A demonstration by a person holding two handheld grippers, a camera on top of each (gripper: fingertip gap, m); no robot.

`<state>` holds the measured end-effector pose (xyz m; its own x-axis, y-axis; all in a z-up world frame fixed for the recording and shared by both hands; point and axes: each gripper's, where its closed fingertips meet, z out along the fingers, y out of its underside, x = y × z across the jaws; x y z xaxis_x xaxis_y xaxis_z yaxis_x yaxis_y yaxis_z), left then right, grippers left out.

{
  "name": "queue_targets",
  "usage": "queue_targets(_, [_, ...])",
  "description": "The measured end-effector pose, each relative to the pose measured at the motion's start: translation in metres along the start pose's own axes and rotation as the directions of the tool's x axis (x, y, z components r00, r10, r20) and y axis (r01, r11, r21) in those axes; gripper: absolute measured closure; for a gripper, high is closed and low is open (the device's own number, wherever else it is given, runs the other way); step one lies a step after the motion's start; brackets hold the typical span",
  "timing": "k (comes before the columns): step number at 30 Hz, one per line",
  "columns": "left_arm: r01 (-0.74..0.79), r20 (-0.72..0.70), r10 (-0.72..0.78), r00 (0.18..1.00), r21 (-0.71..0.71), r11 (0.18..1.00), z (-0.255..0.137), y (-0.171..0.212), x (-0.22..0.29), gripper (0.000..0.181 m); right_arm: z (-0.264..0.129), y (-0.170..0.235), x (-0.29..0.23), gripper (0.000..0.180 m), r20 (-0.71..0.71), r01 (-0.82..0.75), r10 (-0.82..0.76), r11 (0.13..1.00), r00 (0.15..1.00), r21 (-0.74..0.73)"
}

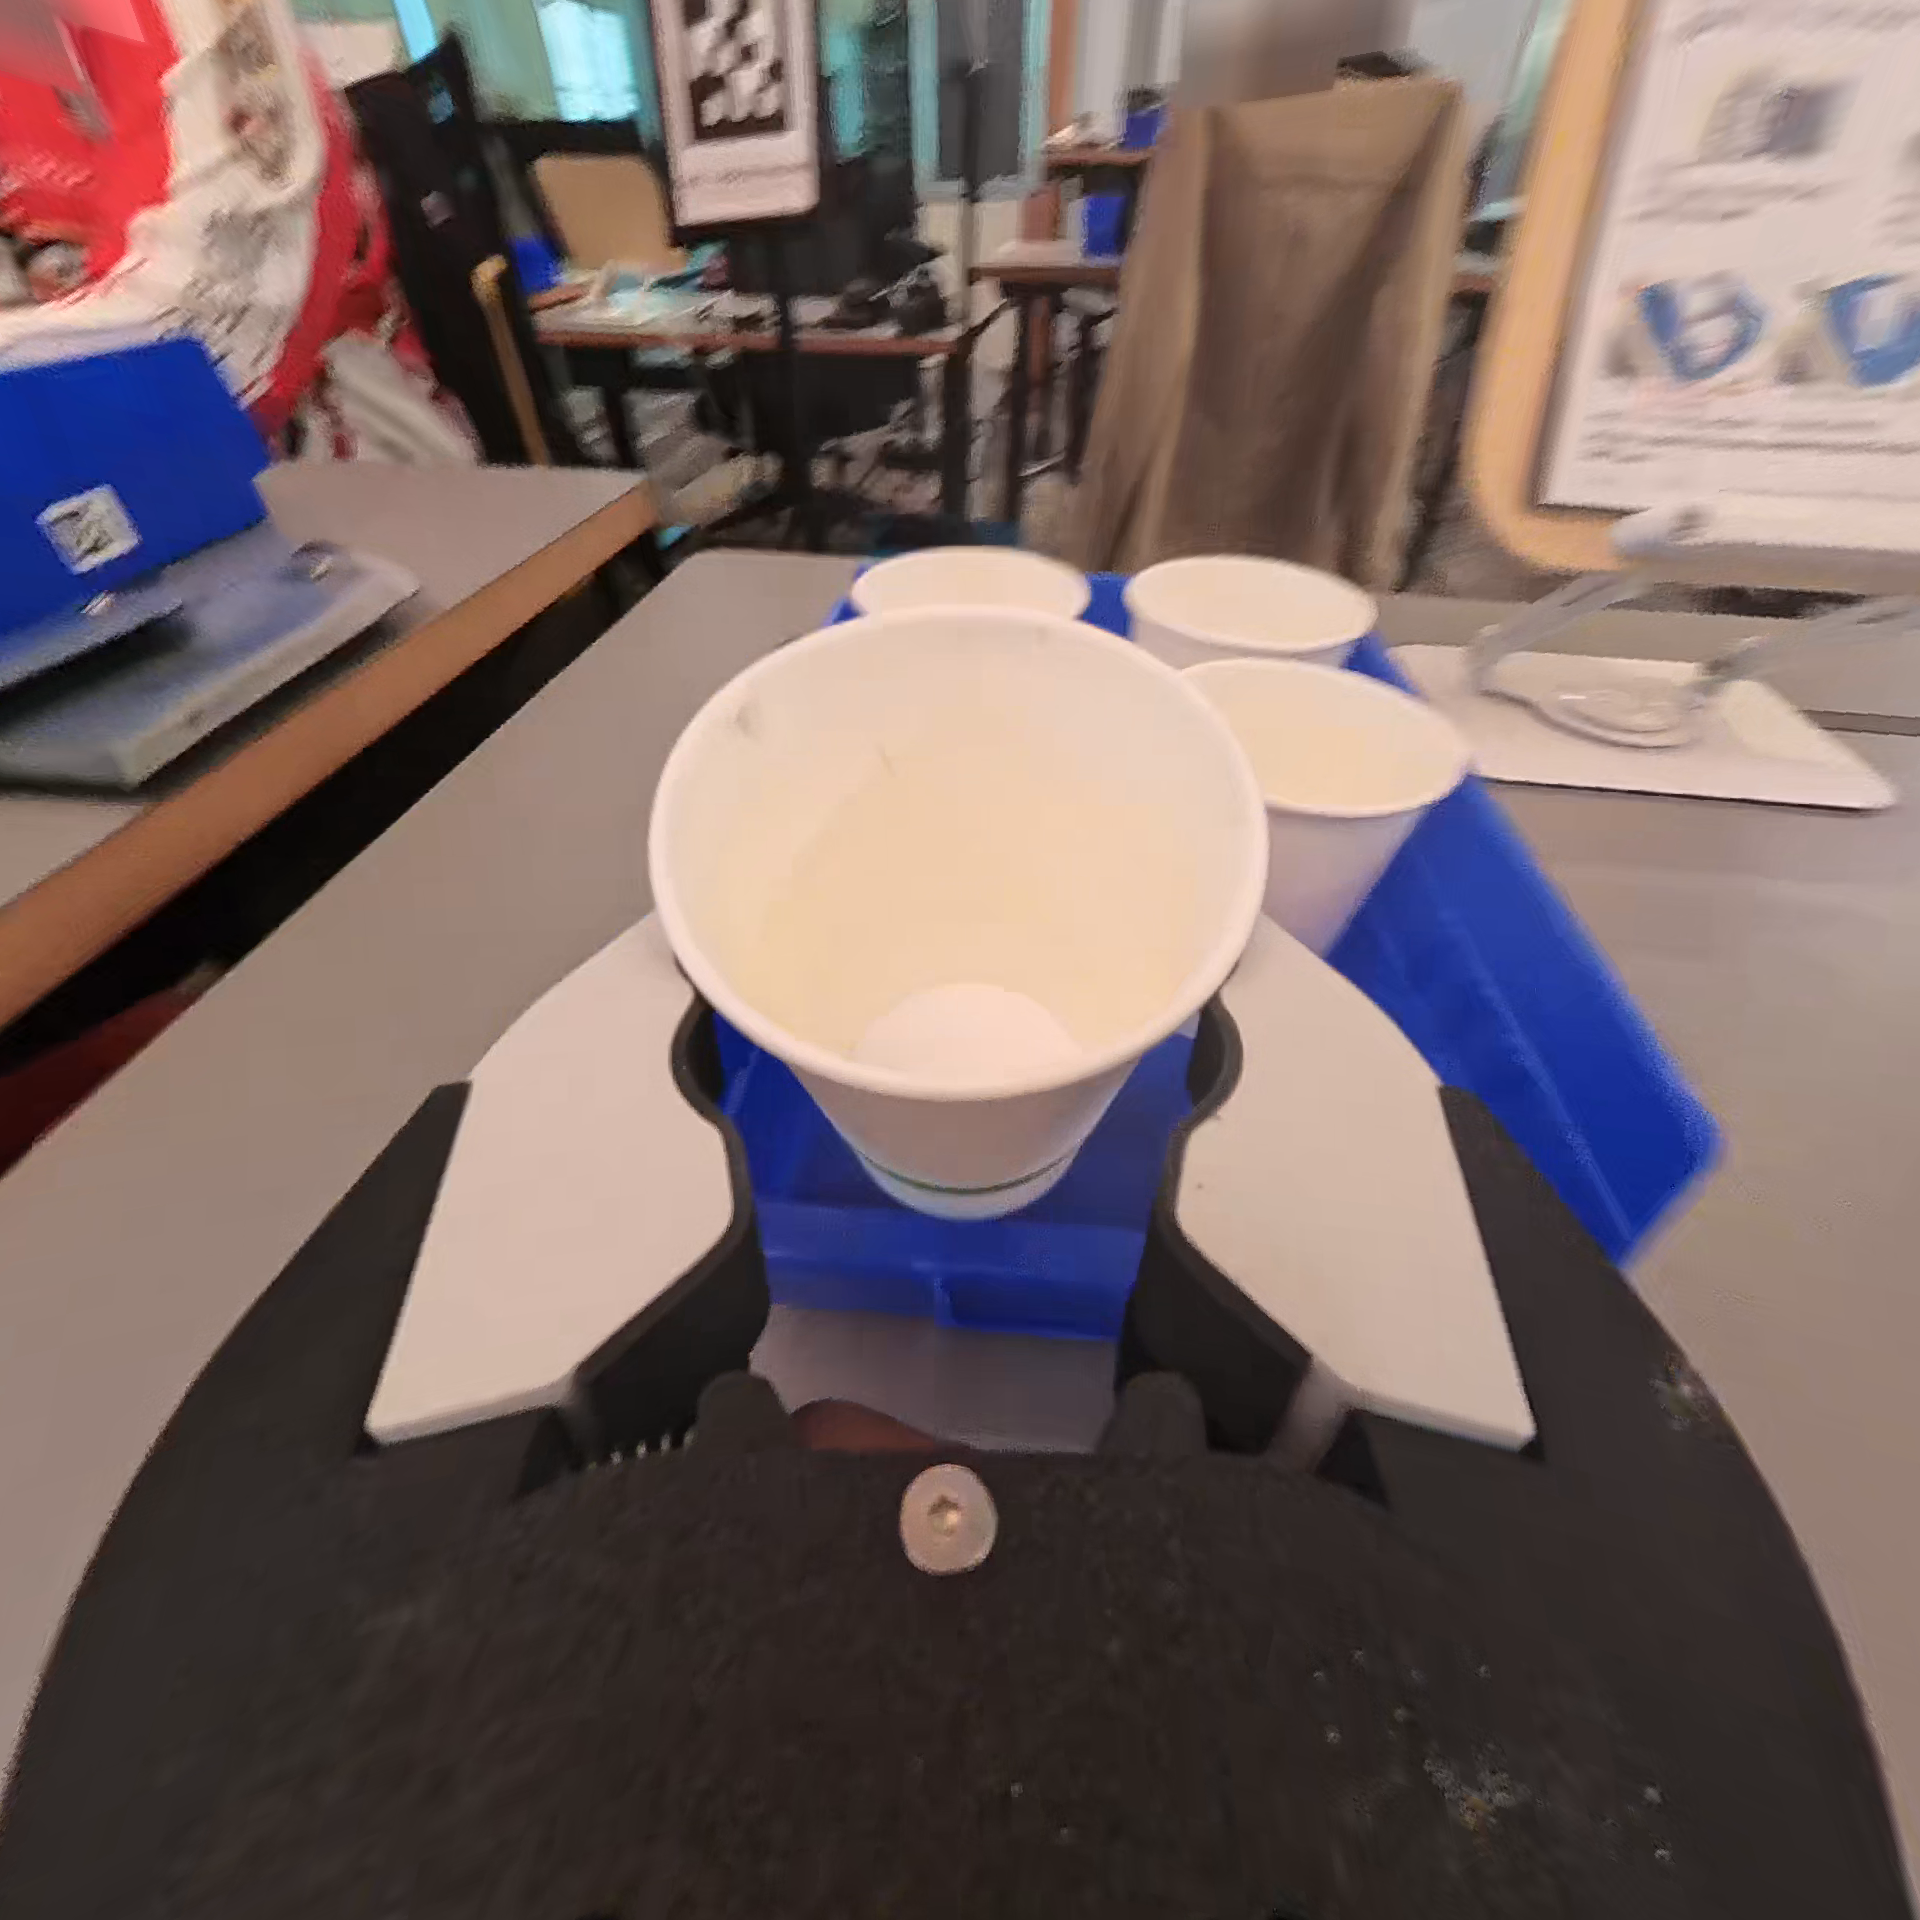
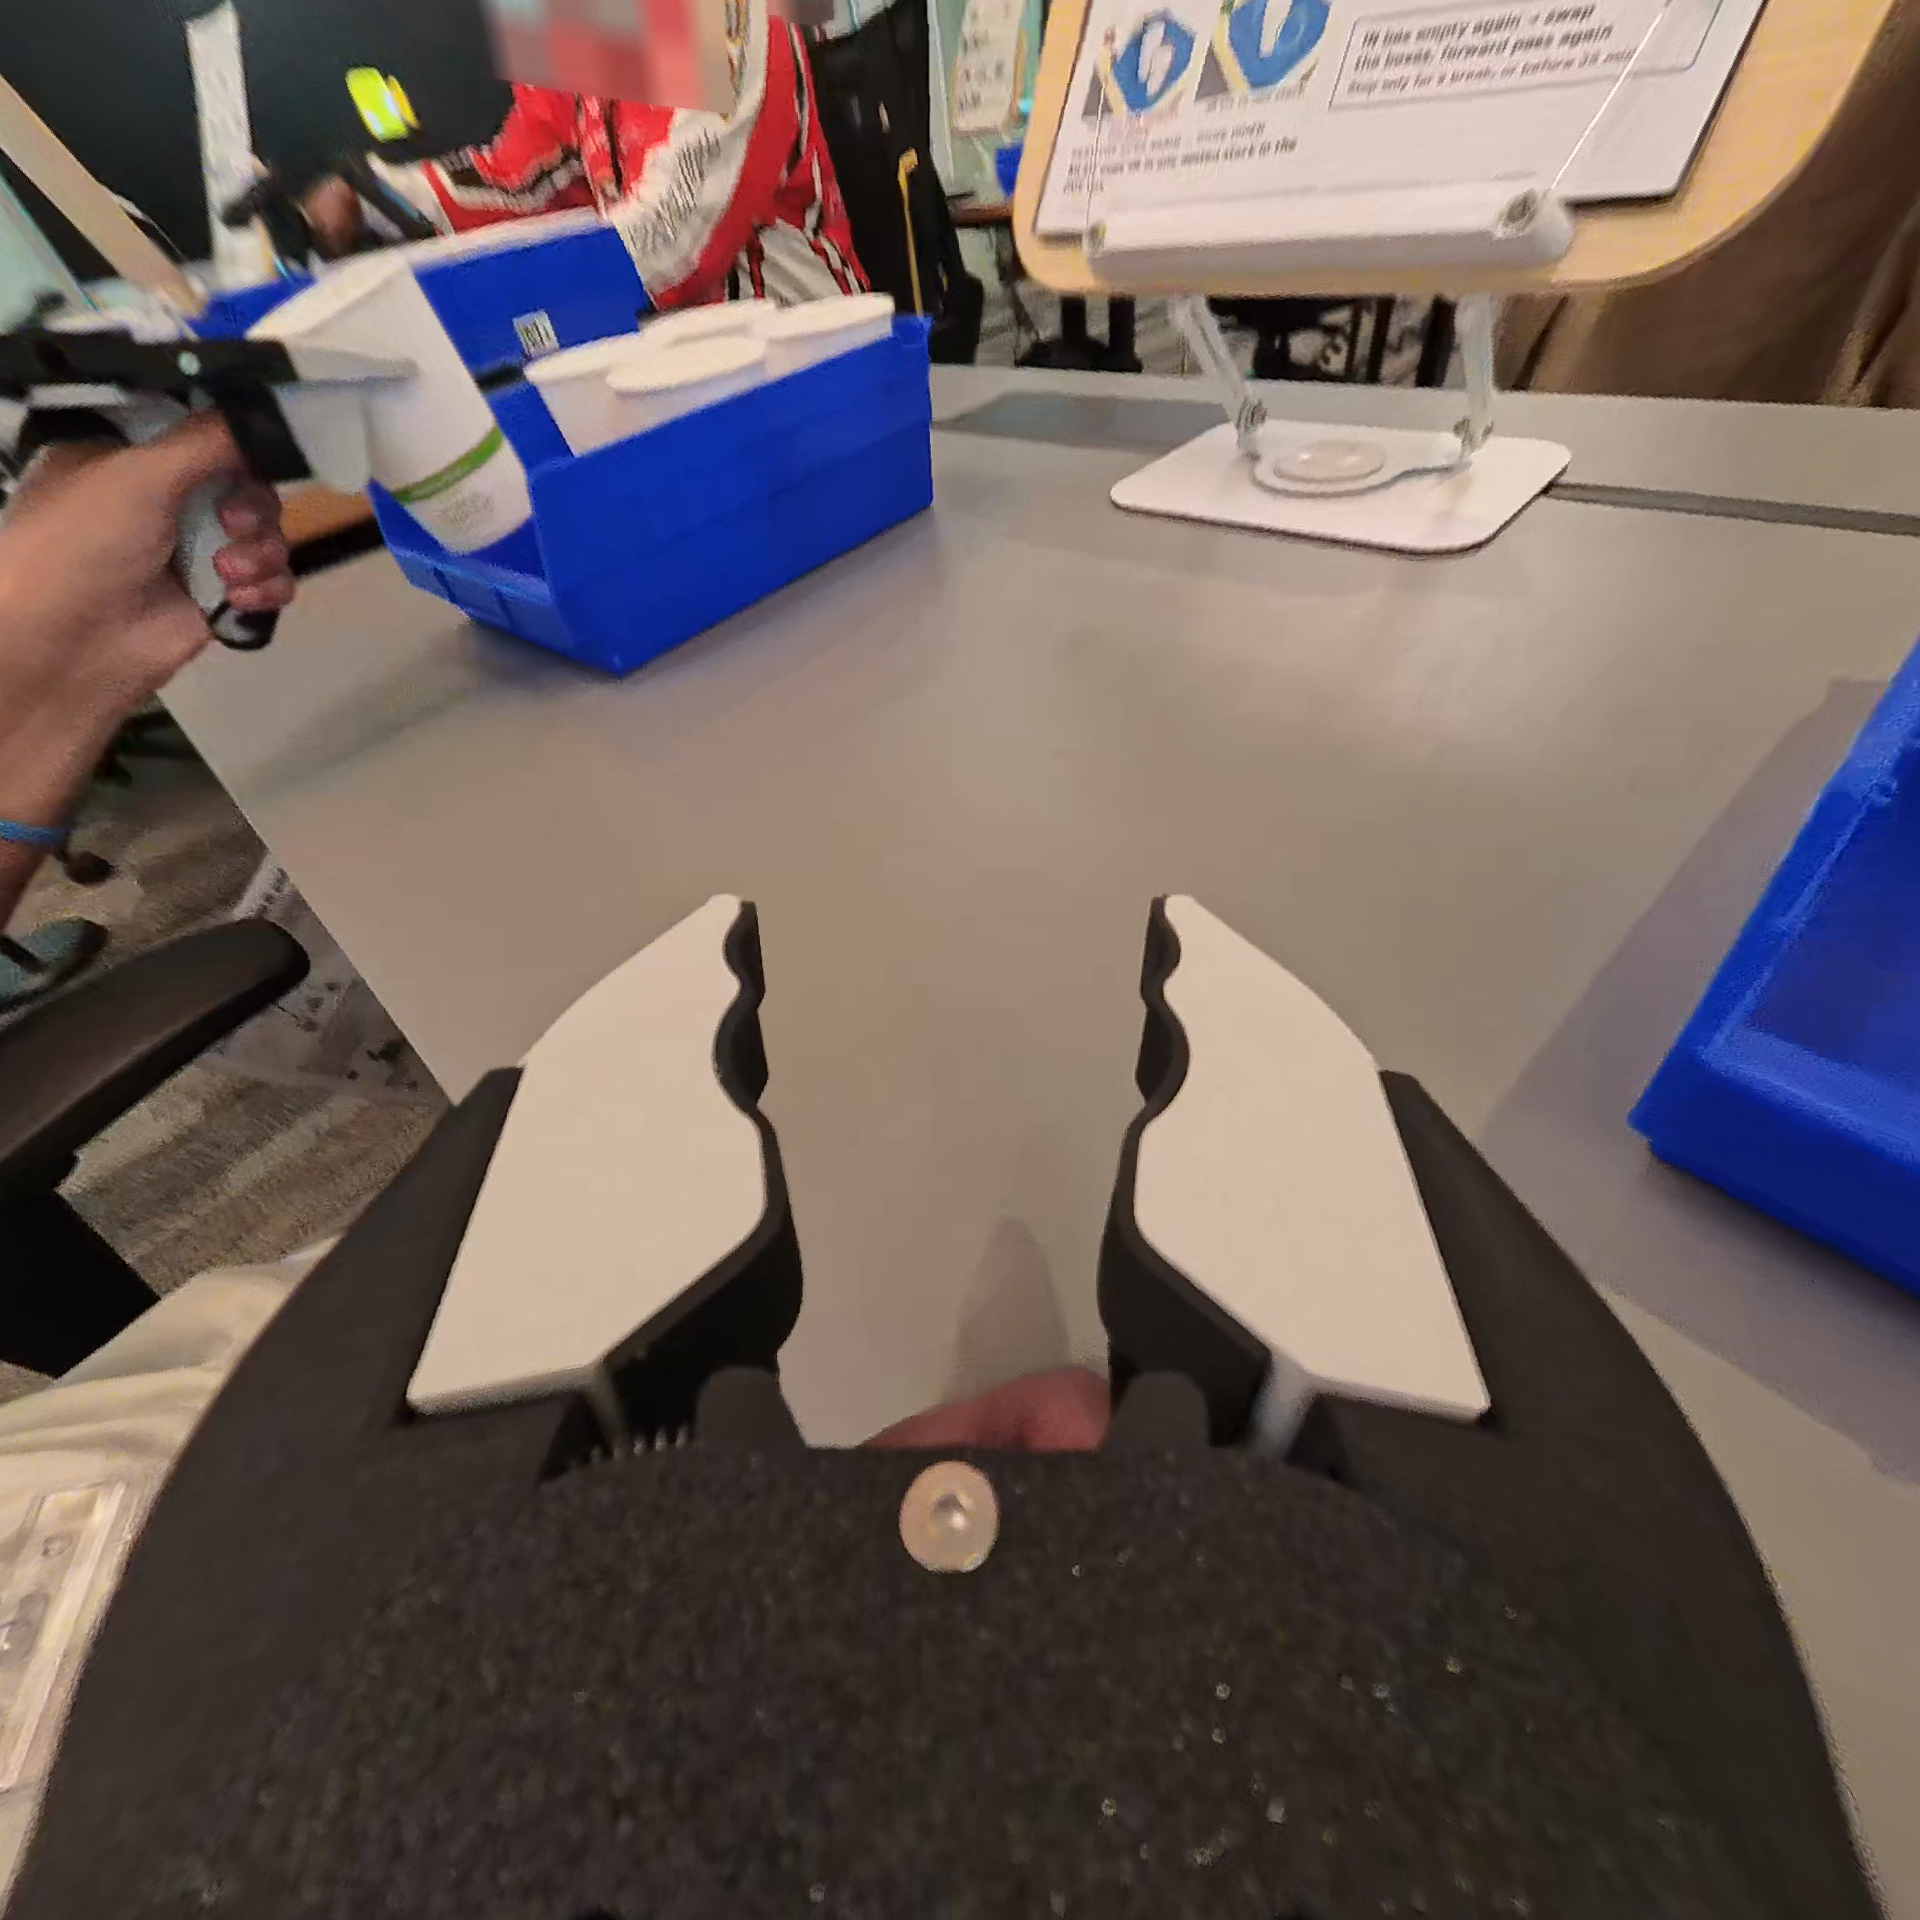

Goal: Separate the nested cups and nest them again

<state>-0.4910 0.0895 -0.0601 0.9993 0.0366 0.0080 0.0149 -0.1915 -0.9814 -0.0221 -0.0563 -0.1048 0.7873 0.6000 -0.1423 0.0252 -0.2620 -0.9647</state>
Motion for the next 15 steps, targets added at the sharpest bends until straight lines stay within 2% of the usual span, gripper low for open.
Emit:
queue_targets(3, [-0.01, -0.131, 0.014, 0.991, 0.025, 1.0, -0.025, -0.019, 0.006, 0.094, -0.001, -0.009, 0.002, 0.109, 0.072, -0.019, 0.016, 0.998, 0.997, 0.052])
queue_targets(7, [-0.012, -0.378, 0.03, 0.925, 0.051, 0.999, -0.054, -0.045, 0.04, 0.095, 0.005, -0.025, -0.011, 0.107, 0.224, -0.014, -0.002, 0.997, 0.975, 0.072])
queue_targets(10, [-0.012, -0.622, 0.044, 0.782, 0.055, 0.998, -0.078, -0.062, 0.095, 0.095, 0.008, -0.051, -0.04, 0.105, 0.376, 0.007, -0.043, 0.995, 0.926, 0.097])
queue_targets(13, [-0.031, -0.771, 0.076, 0.632, 0.073, 0.997, -0.096, -0.073, 0.15, 0.095, 0.015, -0.075, -0.074, 0.1, 0.485, 0.111, -0.153, 0.987, 0.861, 0.114])
queue_targets(15, [-0.074, -0.857, 0.092, 0.507, 0.064, 0.995, -0.107, -0.071, 0.188, 0.095, 0.024, -0.092, -0.092, 0.097, 0.501, 0.202, -0.255, 0.966, 0.827, 0.159])
